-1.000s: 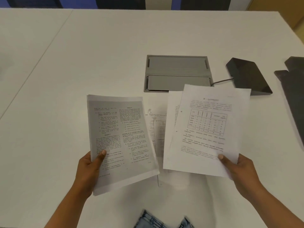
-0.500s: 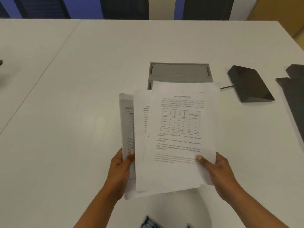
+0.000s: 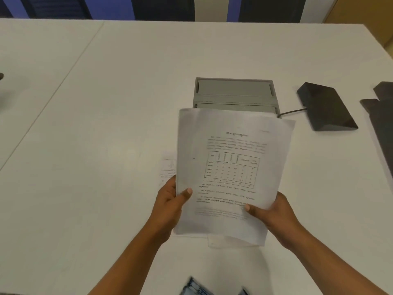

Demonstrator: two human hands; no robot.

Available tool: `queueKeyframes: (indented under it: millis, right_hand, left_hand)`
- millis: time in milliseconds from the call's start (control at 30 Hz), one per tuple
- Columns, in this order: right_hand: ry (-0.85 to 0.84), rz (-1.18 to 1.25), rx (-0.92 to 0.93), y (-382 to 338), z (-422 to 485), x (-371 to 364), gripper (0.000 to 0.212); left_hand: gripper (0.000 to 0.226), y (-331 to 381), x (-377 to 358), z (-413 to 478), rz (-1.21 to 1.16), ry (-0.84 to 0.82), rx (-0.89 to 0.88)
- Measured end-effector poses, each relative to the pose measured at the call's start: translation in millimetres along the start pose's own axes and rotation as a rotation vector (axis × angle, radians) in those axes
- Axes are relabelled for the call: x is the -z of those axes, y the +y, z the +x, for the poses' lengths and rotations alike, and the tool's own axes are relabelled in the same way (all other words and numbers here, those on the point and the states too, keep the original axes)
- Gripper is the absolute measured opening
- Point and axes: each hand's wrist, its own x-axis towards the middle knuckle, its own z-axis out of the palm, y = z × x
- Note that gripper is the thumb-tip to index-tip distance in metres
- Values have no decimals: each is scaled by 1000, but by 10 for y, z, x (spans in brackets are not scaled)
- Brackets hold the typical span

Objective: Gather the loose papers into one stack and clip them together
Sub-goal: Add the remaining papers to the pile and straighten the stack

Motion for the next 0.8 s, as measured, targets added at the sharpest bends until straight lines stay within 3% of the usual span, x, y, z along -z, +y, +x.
queueKeyframes:
  millis: [200, 367, 500, 667, 800]
  right_hand:
    - [124, -4, 62, -133, 115, -64, 36]
    - [99, 16, 119, -151, 104, -125, 36]
    - [74, 17, 128, -105, 84, -172, 47]
    - [54, -31, 144, -26, 88, -212, 43]
    - [3, 8, 166, 44, 123, -125, 45]
  left_hand:
    - [42, 30, -95, 118, 103, 8, -42]
    - [31, -83, -118, 124, 93, 60, -97]
    - [43, -122, -149, 89, 100, 55, -109]
    - [30, -174, -139, 87, 129, 60, -87]
    - [39, -181, -103, 82, 106, 54, -178]
